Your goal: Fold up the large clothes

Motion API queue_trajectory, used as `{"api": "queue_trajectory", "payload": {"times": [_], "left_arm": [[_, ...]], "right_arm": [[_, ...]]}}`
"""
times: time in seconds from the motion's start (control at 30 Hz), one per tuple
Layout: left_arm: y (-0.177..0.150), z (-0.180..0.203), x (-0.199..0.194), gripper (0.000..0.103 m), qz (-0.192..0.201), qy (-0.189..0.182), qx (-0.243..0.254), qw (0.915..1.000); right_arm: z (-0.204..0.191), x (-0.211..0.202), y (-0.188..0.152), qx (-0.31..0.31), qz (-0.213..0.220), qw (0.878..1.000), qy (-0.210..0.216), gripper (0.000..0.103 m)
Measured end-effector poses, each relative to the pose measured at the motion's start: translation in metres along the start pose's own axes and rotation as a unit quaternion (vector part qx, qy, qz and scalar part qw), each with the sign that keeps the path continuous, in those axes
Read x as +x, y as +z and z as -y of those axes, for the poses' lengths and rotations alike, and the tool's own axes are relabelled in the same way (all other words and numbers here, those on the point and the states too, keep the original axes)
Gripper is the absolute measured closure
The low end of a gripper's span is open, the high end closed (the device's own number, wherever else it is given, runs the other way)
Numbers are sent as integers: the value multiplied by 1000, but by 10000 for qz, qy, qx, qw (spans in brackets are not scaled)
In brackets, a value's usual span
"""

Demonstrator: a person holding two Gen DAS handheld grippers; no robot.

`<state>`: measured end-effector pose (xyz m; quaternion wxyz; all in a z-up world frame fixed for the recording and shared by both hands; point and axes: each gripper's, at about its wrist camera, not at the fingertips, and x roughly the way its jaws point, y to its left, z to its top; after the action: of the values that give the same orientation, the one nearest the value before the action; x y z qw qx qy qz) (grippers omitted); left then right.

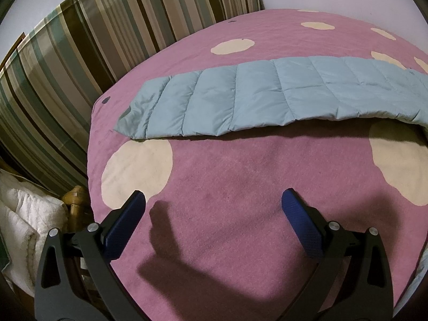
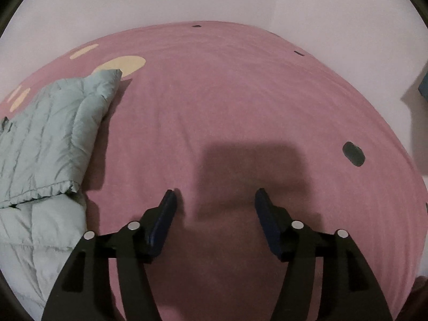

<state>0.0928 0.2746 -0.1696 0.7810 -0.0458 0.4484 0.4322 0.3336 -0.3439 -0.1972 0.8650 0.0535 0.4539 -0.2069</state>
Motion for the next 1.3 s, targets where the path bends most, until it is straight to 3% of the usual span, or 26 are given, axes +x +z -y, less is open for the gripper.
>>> {"api": "queue_trajectory", "payload": {"times": [0.3,0.5,0.73,1.0,1.3], "left_arm": [[-2,-5,3,2,-82,-253,-196,9995],[-1,-19,4,2,-157,-685,-425,9966],[17,-66,22,2,-97,-982,-807,9918],[44,-134,75,2,-263,-1994,-1385,9697],[72,-165,111,3,-227,-3079,-1699,9358]], "right_arm": [[5,0,0,190,-21,9998,11,30],[7,1,-1,237,-28,9997,24,29],[7,1,-1,232,-19,9997,17,29],[7,2,-1,211,-20,9998,-32,27],[5,1,-1,201,-13,9997,-110,25]]}}
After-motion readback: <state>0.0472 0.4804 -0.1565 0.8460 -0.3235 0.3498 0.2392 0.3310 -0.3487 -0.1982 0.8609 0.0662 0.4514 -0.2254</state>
